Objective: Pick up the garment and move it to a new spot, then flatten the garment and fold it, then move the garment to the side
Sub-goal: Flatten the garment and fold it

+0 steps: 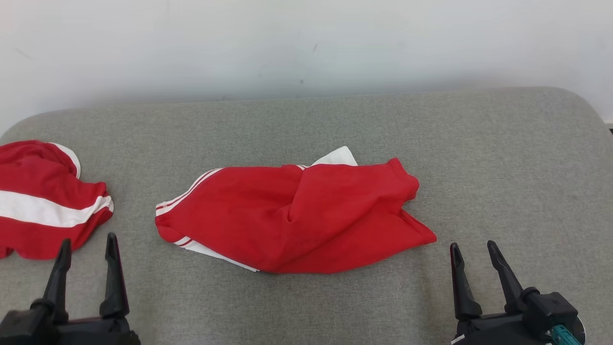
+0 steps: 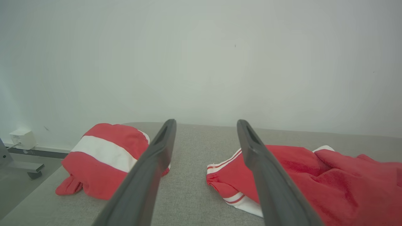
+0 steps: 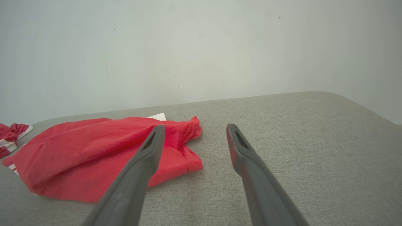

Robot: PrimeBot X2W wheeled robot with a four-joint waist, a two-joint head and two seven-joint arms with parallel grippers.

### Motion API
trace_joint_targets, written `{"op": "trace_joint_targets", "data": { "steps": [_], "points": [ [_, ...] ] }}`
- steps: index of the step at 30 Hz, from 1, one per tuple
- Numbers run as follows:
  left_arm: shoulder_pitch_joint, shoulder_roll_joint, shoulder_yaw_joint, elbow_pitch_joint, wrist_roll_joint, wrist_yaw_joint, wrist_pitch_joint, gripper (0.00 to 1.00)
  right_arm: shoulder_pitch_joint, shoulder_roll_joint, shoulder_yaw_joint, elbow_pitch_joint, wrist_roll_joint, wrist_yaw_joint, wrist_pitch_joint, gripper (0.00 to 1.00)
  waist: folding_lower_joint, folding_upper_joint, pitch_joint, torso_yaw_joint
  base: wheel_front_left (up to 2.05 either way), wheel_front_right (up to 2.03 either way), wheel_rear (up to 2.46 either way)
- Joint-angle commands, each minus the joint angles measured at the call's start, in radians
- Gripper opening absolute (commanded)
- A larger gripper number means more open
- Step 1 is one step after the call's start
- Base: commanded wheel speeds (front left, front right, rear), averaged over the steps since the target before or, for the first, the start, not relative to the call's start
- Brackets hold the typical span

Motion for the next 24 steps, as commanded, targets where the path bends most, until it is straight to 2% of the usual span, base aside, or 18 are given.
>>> {"op": "trace_joint_targets", "data": {
  "steps": [1,7,13,18,24],
  "points": [
    [0.028,-0.016,0.02,-0.009,0.023,-0.007,0.0,1.0,0.008,-0.002,-0.001,0.001,-0.003,-0.002,-0.001,1.0,0.0001,0.0,0.003,0.006,0.0,0.0,0.0],
    [0.075,-0.077,0.063,-0.014,0.076,-0.052,-0.001,1.0,0.01,-0.002,-0.005,0.01,-0.007,-0.002,-0.001,1.0,0.0001,0.0,0.002,0.018,0.0,0.0,0.0],
    [0.085,-0.116,0.091,0.001,0.107,-0.102,-0.001,1.0,0.002,-0.002,0.0,0.019,-0.013,-0.002,-0.001,1.0,0.0001,0.0,-0.002,0.017,0.0,0.0,0.0],
    [0.072,-0.139,0.111,0.012,0.133,-0.125,-0.001,1.0,-0.014,-0.002,0.01,0.029,-0.018,-0.002,-0.001,1.0,0.0001,0.0,-0.002,0.018,0.0,0.0,0.0],
    [0.045,-0.159,0.115,0.023,0.151,-0.15,-0.001,1.0,-0.104,-0.005,0.019,0.075,-0.068,-0.002,0.007,1.0,0.0001,0.0,0.017,0.029,0.0,0.0,0.0]
  ]
}}
